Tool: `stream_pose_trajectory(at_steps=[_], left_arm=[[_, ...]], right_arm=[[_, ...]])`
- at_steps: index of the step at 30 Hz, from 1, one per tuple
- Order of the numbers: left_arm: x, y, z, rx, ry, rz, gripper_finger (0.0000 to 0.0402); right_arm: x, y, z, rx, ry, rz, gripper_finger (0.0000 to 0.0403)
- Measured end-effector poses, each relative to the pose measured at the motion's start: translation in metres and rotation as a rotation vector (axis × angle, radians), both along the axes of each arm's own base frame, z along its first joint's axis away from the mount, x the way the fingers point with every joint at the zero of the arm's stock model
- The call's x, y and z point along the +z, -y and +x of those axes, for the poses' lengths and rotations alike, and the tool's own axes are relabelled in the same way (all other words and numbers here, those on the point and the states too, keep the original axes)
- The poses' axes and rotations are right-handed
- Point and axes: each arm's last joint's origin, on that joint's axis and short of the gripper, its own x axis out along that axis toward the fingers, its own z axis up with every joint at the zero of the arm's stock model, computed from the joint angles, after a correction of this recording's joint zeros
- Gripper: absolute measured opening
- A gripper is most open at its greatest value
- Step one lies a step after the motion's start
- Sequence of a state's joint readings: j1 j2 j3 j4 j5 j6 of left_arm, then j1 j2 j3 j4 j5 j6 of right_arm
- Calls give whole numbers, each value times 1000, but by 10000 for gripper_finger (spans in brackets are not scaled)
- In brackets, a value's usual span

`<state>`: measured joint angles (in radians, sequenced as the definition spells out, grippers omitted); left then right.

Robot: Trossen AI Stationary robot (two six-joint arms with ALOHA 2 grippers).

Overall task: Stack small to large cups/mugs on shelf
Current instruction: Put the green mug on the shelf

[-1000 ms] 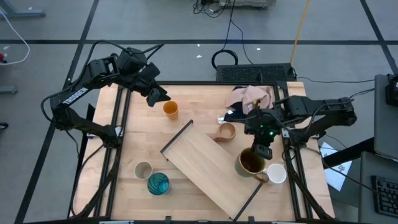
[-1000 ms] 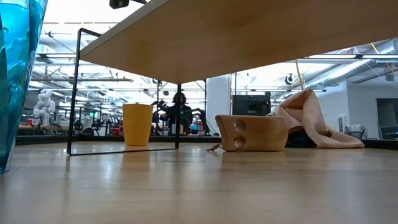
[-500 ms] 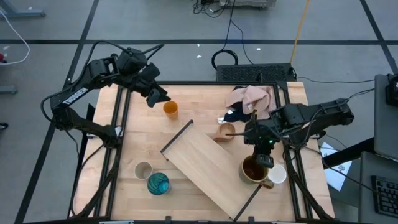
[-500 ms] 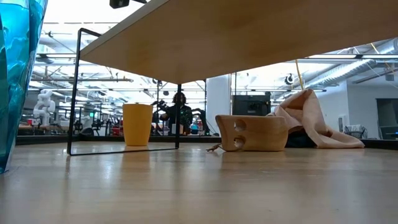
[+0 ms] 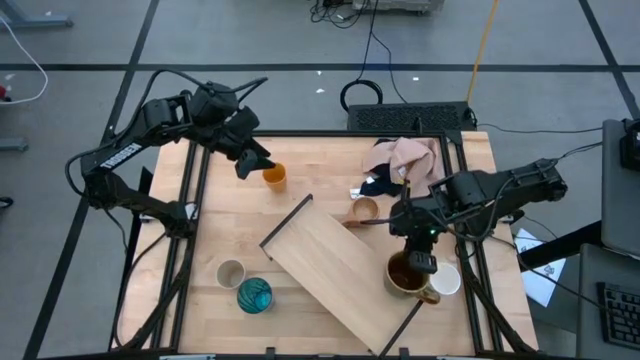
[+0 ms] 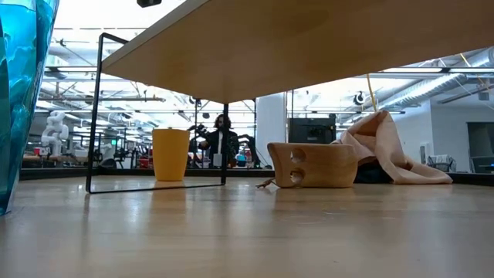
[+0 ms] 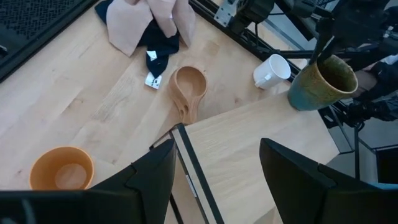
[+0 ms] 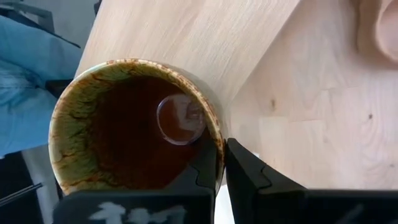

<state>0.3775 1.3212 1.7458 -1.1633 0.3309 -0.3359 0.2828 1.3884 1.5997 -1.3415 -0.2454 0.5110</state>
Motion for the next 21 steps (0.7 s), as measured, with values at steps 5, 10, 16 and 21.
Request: stream_pose_trajectory(at_steps=[5, 10, 16, 21], left_arm=[[0, 0, 0, 2, 0, -1, 234], [0, 0, 0, 5, 0, -5, 234], [0, 0, 0, 6, -1, -5, 234], [0, 0, 0, 5, 0, -4, 234]], right_arm=[[1, 2, 5, -21, 41, -2, 5], [1, 3, 5, -35, 43, -16, 5], [1, 3, 5, -29, 45, -18, 6], [7, 4, 4, -11, 64, -26, 7]])
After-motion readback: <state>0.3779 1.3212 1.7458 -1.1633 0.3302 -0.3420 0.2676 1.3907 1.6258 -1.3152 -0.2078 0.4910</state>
